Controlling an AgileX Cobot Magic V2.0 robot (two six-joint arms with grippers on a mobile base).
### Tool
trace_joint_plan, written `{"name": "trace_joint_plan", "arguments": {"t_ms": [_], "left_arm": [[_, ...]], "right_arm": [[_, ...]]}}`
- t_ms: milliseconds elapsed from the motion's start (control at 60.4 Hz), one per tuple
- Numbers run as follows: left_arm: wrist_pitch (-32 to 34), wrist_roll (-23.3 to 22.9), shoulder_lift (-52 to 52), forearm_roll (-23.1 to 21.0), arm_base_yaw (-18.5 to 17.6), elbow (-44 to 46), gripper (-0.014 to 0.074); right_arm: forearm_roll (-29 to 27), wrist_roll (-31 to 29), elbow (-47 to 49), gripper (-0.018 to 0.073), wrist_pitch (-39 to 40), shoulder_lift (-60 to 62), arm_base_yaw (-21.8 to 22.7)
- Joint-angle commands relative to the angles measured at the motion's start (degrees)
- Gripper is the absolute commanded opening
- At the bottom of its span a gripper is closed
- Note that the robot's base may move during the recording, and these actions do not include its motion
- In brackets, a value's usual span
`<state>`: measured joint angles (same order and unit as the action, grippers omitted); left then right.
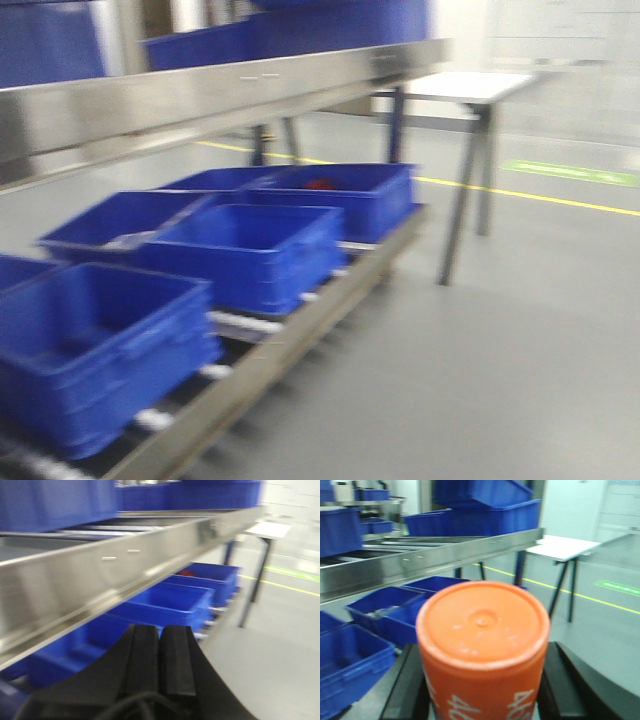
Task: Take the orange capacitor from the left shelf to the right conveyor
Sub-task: 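Drive the base from the shelf to the conveyor, holding the cylinder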
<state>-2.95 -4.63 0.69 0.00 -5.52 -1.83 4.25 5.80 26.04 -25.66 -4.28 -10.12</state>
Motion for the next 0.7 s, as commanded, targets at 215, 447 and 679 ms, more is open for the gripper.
{"name": "trace_joint_plan", "arguments": {"t_ms": [215,447,679], "left_arm": [[5.12,-0.08,1.12,0.00,0.11,0.30,-0.0105],[5.12,-0.08,1.12,0.00,0.11,0.30,-0.0105],[5.12,-0.08,1.12,0.00,0.11,0.30,-0.0105]], "right_arm": [[0.65,-0.15,1.54,0.0199,5.15,-0.72,0.37],[0.65,-0.15,1.54,0.0199,5.15,-0.72,0.37],[0.65,-0.15,1.54,0.0199,5.15,-0.72,0.37]]}}
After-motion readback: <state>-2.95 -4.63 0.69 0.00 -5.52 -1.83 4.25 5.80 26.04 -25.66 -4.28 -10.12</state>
